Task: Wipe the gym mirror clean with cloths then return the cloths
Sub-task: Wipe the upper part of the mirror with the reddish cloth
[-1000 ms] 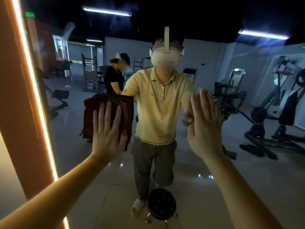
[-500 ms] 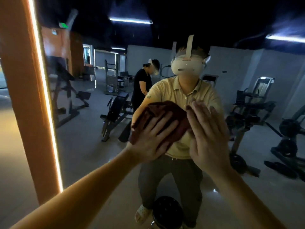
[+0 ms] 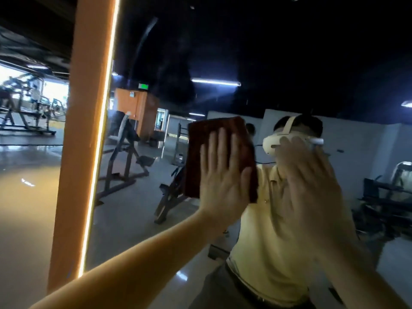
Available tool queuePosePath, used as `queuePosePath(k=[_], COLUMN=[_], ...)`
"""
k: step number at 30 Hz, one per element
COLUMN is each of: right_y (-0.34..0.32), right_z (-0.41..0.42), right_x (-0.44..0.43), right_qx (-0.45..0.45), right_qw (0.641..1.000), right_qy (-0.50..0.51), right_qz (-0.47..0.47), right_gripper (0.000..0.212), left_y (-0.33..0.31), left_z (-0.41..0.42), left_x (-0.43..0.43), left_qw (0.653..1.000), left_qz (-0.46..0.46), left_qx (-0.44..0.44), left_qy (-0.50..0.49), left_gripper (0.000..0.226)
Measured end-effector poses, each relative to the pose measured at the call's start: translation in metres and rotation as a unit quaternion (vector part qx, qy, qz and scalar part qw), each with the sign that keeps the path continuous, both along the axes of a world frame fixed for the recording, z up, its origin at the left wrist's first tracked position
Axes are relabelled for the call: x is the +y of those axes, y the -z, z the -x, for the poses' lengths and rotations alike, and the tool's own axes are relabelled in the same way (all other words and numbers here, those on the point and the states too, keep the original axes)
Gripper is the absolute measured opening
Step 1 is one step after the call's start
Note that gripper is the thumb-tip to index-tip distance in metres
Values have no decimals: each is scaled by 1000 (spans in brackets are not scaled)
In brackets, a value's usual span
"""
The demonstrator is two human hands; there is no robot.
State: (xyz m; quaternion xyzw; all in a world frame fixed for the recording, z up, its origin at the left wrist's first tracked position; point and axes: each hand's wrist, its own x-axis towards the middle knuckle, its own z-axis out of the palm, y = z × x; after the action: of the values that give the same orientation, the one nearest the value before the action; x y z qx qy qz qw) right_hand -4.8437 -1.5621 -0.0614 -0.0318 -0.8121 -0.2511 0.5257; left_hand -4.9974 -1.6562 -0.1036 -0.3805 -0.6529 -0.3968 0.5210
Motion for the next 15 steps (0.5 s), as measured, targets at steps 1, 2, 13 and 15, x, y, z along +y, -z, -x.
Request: queuePosePath(k=[1, 2, 13, 15], right_y=[3, 7, 100, 114], right_z=[5, 10, 38, 35], right_x=[-3, -7, -13, -5], right_qx=[25, 50, 110, 98], right_qw=[1000, 998, 992, 992], right_qy=[-9, -10, 67, 76], right_qz=[11, 23, 5, 6], right_gripper=[57, 56, 64, 62], left_y=[5, 11, 66, 70], left_z=[-5, 0, 143, 99], left_x=[3, 1, -112, -75], left_qw=[997, 988, 994, 995], left_qz=[42, 85, -54, -66], left_qx=[57, 122, -83, -71], left_qy=[18, 40, -39, -39], left_gripper=[66, 64, 73, 72])
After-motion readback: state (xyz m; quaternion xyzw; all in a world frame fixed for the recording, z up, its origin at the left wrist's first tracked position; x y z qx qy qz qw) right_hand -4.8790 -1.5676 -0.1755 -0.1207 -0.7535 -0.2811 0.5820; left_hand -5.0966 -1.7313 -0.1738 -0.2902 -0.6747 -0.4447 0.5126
